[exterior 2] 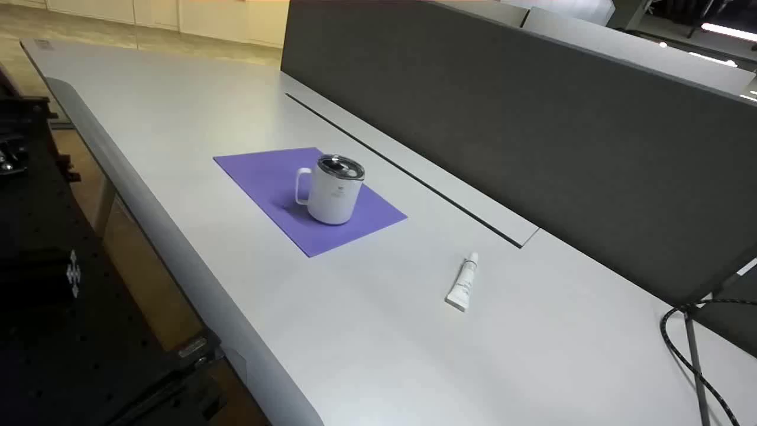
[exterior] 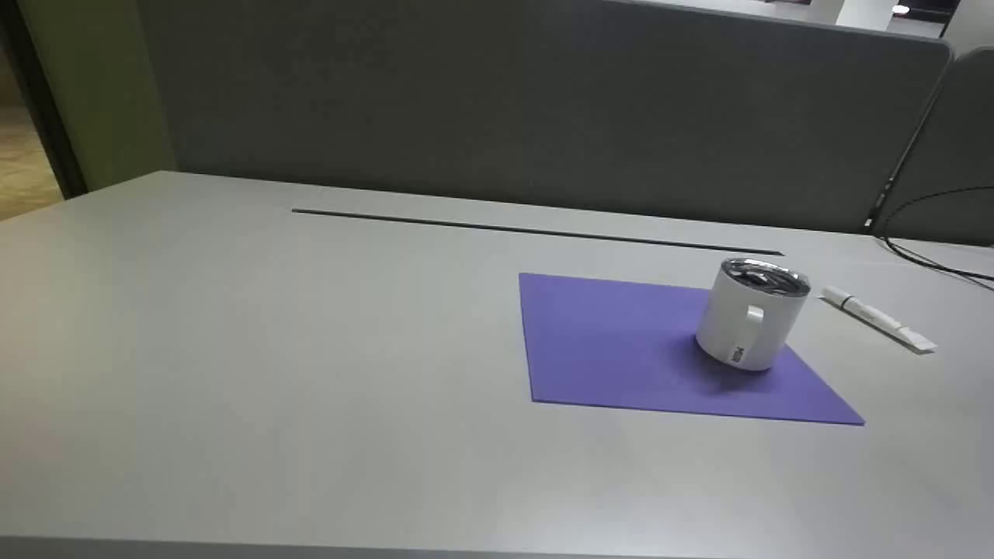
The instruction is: Open the lid of the cup
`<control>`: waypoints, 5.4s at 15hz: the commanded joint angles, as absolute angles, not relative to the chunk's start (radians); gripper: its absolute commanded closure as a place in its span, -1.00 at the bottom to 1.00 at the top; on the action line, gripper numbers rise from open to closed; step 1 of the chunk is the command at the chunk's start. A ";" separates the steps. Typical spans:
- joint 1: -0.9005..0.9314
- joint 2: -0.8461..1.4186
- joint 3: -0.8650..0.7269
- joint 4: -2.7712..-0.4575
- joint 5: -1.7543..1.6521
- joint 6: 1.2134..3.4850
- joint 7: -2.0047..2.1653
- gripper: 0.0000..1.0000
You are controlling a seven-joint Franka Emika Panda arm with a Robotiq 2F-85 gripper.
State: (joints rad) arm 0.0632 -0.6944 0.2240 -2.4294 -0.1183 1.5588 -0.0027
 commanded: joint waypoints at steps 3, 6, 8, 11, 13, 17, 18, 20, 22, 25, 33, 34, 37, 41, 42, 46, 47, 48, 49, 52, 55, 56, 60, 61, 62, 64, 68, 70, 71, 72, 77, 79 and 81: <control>0.097 -0.688 0.199 -2.427 -0.132 1.557 0.015 -1.00; 0.097 -0.689 0.199 -2.427 -0.132 1.557 0.015 -1.00; 0.097 -0.689 0.199 -2.427 -0.132 1.557 0.015 -1.00; 0.096 -0.694 0.171 -2.451 -0.134 1.630 -0.008 -1.00; 0.065 -0.658 0.125 -2.471 -0.152 1.751 -0.007 -1.00; 0.001 -0.535 0.025 -2.495 -0.197 2.000 -0.030 -0.37; -0.015 -0.499 0.006 -2.494 -0.210 2.062 -0.037 -0.19; -0.041 -0.425 -0.023 -2.477 -0.229 2.152 -0.063 0.11; -0.059 -0.353 -0.045 -2.455 -0.232 2.215 -0.083 0.35; -0.062 -0.271 -0.072 -2.409 -0.200 2.256 -0.140 0.75; -0.060 -0.202 -0.070 -2.333 -0.193 2.218 -0.168 0.99; -0.060 -0.197 -0.070 -2.327 -0.192 2.213 -0.170 0.99; -0.060 -0.194 -0.070 -2.323 -0.192 2.209 -0.172 0.99; -0.052 -0.157 -0.077 -2.328 -0.140 2.256 -0.190 1.00; -0.046 -0.138 -0.080 -2.332 -0.097 2.277 -0.203 1.00; -0.045 -0.048 -0.064 -2.345 -0.066 2.323 -0.192 1.00; -0.042 -0.032 -0.063 -2.358 -0.043 2.346 -0.227 1.00; -0.041 -0.013 -0.059 -2.369 -0.036 2.374 -0.232 1.00; -0.042 0.010 -0.055 -2.373 -0.033 2.396 -0.232 1.00; -0.046 0.027 -0.050 -2.370 -0.053 2.382 -0.217 0.99; -0.047 0.030 -0.050 -2.369 -0.053 2.383 -0.217 0.99; -0.046 0.026 -0.050 -2.369 -0.053 2.383 -0.217 0.99; -0.050 0.039 -0.054 -2.378 -0.058 2.417 -0.211 1.00; -0.053 0.054 -0.057 -2.384 -0.060 2.439 -0.207 1.00; -0.057 0.070 -0.060 -2.388 -0.052 2.466 -0.209 1.00; -0.068 0.104 -0.063 -2.398 -0.023 2.522 -0.230 1.00; -0.092 0.173 -0.052 -2.418 0.040 2.610 -0.277 1.00; -0.102 0.202 -0.044 -2.426 0.062 2.651 -0.300 1.00; -0.107 0.216 -0.041 -2.427 0.067 2.667 -0.304 1.00; -0.111 0.229 -0.036 -2.429 0.074 2.683 -0.308 1.00; -0.122 0.279 -0.024 -2.434 0.063 2.744 -0.299 1.00; -0.125 0.296 -0.020 -2.434 0.059 2.762 -0.293 1.00; -0.124 0.310 -0.022 -2.433 0.047 2.774 -0.284 1.00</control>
